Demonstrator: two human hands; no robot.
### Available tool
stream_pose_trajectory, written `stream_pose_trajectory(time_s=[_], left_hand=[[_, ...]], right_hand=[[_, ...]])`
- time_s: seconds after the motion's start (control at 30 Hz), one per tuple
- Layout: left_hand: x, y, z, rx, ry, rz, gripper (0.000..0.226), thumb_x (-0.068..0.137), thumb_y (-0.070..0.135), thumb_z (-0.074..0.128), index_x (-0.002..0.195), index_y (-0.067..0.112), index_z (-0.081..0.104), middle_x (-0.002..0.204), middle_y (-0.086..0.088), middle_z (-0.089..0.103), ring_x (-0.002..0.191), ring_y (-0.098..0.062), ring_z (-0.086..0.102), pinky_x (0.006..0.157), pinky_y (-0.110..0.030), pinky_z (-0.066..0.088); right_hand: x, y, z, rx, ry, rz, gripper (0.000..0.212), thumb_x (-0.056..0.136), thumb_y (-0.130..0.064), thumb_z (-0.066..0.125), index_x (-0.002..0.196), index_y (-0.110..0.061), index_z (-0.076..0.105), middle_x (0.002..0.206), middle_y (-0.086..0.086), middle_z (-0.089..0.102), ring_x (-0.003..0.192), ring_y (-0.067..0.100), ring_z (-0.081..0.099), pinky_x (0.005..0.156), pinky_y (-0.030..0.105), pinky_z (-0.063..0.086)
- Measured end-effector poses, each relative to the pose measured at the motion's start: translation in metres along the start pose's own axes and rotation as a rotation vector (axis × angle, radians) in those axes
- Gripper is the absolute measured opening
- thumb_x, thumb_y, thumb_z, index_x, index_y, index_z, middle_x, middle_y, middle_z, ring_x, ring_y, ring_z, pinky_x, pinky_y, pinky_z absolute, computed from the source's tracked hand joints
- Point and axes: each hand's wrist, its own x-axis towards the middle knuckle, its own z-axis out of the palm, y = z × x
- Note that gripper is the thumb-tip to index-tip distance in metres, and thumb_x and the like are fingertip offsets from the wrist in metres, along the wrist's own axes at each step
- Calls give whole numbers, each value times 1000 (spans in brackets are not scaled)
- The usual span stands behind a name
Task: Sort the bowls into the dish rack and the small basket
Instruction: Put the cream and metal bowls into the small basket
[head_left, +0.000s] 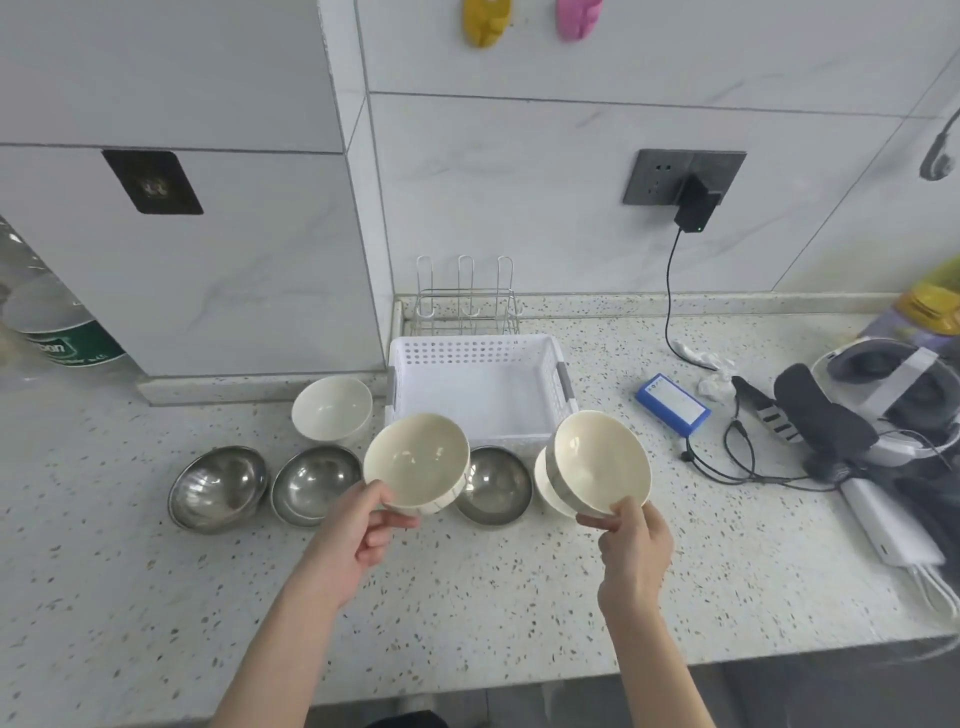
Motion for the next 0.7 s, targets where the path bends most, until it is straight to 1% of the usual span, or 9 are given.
stream_pose_trajectory(time_s=[0.07,0.17,0.23,0.27,0.33,0.4,0.47,0.6,0.7], left_hand=[[6,6,-5,-39,17,5,24,89,10,50,111,7,59,74,-21,71,37,-6,28,33,-17,20],[16,15,-15,-73,30,24,22,91,13,50,110,7,61,74,-20,71,36,-5,30,32,-17,21],[22,22,-22,-89,31,35,23,92,14,49,110,7,61,75,-20,72,36,-5,30,32,-17,22],[25,26,-26,-90,32,43,23,92,14,49,110,6,61,75,-21,72,36,-5,31,32,-17,22],[31,34,-31,-76,35,66,23,92,12,48,110,4,60,76,-23,72,36,-5,31,32,-16,22],[37,42,-37,-53,46,83,22,91,11,50,109,5,59,78,-24,72,37,-5,31,32,-16,22],[42,49,-42,-40,57,94,21,90,10,51,109,7,60,79,-25,72,38,-5,30,32,-16,22],[54,60,-51,-41,69,110,20,92,9,51,110,7,59,75,-22,71,38,-5,31,32,-16,21],[66,63,-55,-35,113,143,19,91,8,51,108,6,60,72,-21,71,38,-6,29,32,-16,20]], right_hand=[[3,-6,17,-23,-24,-4,9,83,-11,47,82,-6,55,64,23,69,42,10,26,46,24,28],[10,-10,46,-73,-71,-40,14,85,-11,48,87,-3,60,72,25,69,37,3,46,54,28,33],[17,-11,66,-143,-85,-54,13,85,-14,49,83,-6,58,63,14,70,38,-1,50,56,28,35],[22,-11,76,-191,-89,-50,13,86,-18,49,84,-10,59,57,6,70,41,-1,51,56,27,36],[32,-13,95,-287,-128,-44,15,86,-28,50,92,-18,60,59,-3,72,57,2,61,58,28,37],[42,-15,116,-311,-192,-50,22,85,-29,51,100,-17,61,65,-1,74,71,10,68,63,29,41],[52,-15,137,-315,-214,-61,25,85,-28,52,104,-13,59,70,3,74,75,10,69,65,29,42],[66,-11,174,-407,-221,-118,14,85,-30,52,98,-29,47,73,-1,72,77,5,62,58,25,38],[78,-4,192,-540,-228,-123,20,86,-31,53,105,-26,48,78,-1,72,78,12,64,59,30,42]])
